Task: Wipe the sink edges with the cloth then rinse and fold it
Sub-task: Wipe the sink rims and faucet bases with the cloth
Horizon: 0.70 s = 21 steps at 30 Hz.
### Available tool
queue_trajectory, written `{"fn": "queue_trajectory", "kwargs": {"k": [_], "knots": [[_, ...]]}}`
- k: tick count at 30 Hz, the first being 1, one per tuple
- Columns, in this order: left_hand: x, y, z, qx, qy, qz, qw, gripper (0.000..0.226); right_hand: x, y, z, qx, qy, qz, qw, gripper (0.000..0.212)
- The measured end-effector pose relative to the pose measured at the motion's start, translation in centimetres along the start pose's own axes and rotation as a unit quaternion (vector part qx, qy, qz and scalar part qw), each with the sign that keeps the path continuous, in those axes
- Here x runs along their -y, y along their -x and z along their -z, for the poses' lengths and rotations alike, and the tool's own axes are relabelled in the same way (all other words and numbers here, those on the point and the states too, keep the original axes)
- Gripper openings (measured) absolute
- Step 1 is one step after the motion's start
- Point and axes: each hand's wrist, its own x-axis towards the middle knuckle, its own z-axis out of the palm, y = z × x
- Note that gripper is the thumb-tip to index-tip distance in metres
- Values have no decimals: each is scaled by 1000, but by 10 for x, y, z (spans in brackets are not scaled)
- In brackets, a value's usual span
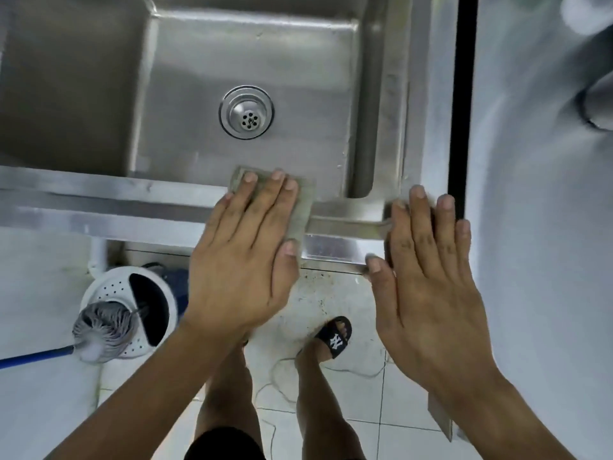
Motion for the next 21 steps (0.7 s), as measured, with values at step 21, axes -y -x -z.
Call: {"fn": "queue_trajectory", "kwargs": {"k": [21], "knots": [[32,8,18,17,-13,109,994,59,91,-61,-22,40,-43,83,995,57]]}}
